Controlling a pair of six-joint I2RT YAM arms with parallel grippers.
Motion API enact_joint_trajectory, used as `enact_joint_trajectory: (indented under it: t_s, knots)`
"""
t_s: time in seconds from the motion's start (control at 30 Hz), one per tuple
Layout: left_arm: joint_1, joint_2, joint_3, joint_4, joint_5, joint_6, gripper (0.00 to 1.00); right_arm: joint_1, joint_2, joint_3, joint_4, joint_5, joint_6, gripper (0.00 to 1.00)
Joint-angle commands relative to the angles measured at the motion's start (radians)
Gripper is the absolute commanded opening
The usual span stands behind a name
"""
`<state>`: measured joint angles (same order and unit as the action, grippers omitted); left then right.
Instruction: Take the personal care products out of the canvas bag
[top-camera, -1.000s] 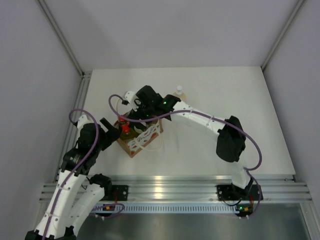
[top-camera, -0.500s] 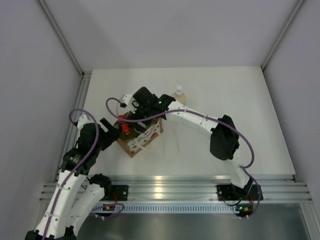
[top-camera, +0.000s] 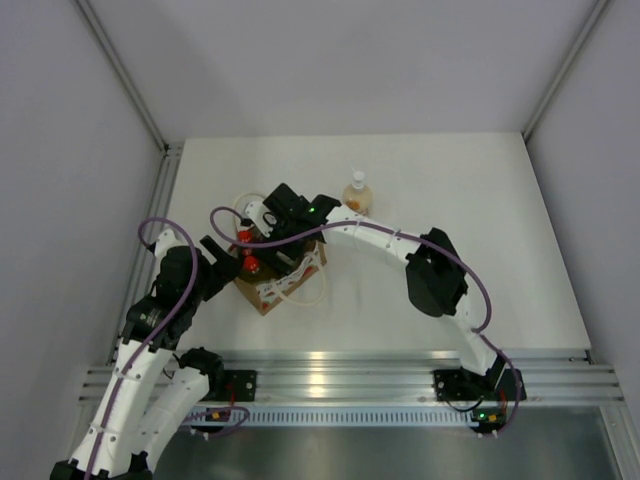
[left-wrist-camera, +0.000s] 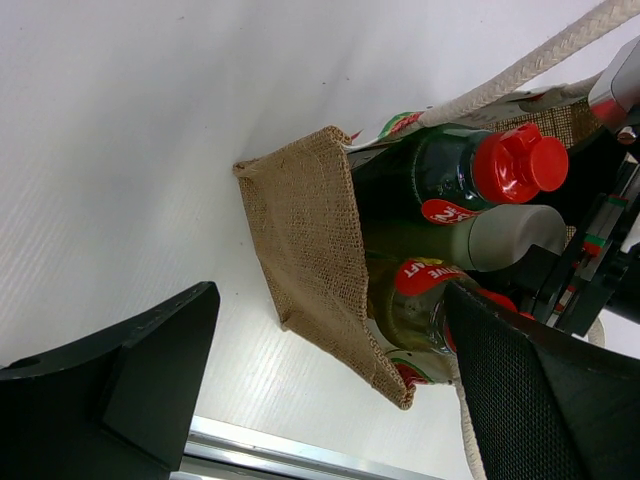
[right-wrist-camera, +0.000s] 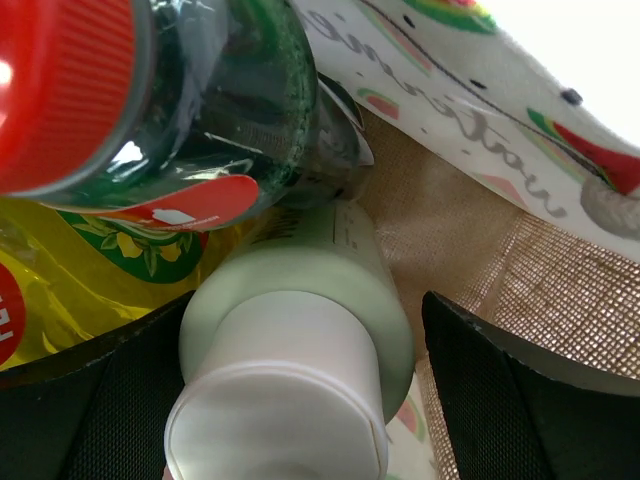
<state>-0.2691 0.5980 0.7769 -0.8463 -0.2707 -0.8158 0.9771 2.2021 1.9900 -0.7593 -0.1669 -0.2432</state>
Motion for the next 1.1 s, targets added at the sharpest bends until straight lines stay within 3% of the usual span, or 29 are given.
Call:
enact_joint_trajectory:
  t_s: [0.0, 0.2, 0.33, 0.5, 0.77, 1.07]
  knots:
    - [-0.002, -0.003, -0.001, 0.021, -0.012, 0.006, 0.98, 0.015, -0.054, -0.002, -0.060, -0.037, -0.013, 0.87]
    - [-0.002, -0.012, -0.002, 0.018, -0.012, 0.006, 0.98, 0.017, -0.030, -0.011, -0.060, 0.046, -0.021, 0.85]
    - [-0.002, -0.010, -0.001, 0.020, -0.010, 0.007, 0.98, 0.017, -0.002, -0.005, -0.060, 0.050, -0.015, 0.72]
    - [-0.002, -0.012, -0.001, 0.019, -0.009, 0.009, 0.98, 0.015, 0.011, -0.007, -0.058, 0.047, -0.018, 0.63]
    - [-0.002, -0.012, -0.001, 0.019, -0.010, 0.006, 0.98, 0.014, -0.027, 0.039, -0.057, 0.047, -0.021, 0.04]
    - [-0.002, -0.017, -0.004, 0.019, -0.012, 0.004, 0.98, -0.001, -0.105, 0.156, -0.058, 0.098, -0.025, 0.00]
